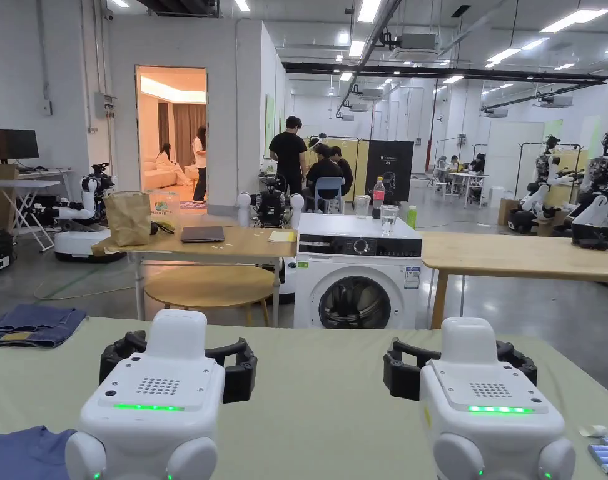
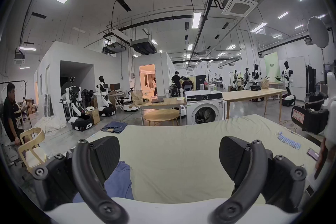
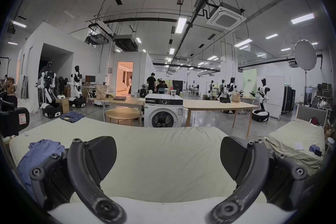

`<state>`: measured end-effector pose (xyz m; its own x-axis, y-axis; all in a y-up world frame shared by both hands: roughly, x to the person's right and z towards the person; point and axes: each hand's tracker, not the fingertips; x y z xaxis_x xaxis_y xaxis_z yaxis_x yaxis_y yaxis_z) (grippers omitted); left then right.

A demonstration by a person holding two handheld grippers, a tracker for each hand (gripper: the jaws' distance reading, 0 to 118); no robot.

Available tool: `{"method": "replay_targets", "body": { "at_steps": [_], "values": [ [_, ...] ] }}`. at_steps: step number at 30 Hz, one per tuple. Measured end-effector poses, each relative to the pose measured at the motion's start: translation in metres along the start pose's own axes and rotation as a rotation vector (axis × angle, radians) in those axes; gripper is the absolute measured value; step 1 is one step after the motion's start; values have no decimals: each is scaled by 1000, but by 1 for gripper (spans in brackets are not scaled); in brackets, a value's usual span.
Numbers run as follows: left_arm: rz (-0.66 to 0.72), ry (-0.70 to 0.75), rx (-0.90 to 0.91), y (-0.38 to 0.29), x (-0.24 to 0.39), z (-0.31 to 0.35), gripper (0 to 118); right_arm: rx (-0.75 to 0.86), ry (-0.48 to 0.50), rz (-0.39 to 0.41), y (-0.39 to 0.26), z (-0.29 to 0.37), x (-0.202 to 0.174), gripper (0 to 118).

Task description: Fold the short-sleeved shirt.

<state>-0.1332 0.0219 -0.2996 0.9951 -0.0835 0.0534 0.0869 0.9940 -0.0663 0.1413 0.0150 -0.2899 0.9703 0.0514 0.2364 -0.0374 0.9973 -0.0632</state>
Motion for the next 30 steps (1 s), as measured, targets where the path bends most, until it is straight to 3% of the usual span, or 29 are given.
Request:
{"method": "replay_targets", "body": {
  "at_steps": [8, 10, 11, 12, 13, 14, 15, 17, 25, 30],
  "values": [
    [0, -10, -8, -3, 0, -4, 110, -3, 2, -6, -2, -3, 4, 114],
    [7, -17, -14, -3, 0, -4, 107, -18, 12, -12, -3, -4, 6, 110],
    [6, -44, -19, -3, 0, -4, 94, -21, 39, -24, -4, -3, 7, 96],
    [2, -70, -13, -3, 0, -3, 59, -10, 34, -31, -4, -2, 6, 69],
    [1, -63, -11, -3, 0, -4, 2, -7, 19, -22, -4, -2, 4, 11],
    [-13, -51, -15, -3, 2, -5, 0, -11, -59, 26, -4, -4, 1, 0],
    [-14, -33, -16, -4, 4, -5, 0, -2, -89, 42, -7, -3, 1, 0],
    [-10, -61, -8, -4, 2, -5, 0, 2, -7, -8, -7, 0, 6, 0],
    [-15, -23, 4, -5, -1, -6, 0, 0, -25, -11, -6, 1, 7, 0],
    [-11, 68, 0, -7, -34, 8, 0, 6, 65, -7, -3, -1, -27, 0]
  ]
}}
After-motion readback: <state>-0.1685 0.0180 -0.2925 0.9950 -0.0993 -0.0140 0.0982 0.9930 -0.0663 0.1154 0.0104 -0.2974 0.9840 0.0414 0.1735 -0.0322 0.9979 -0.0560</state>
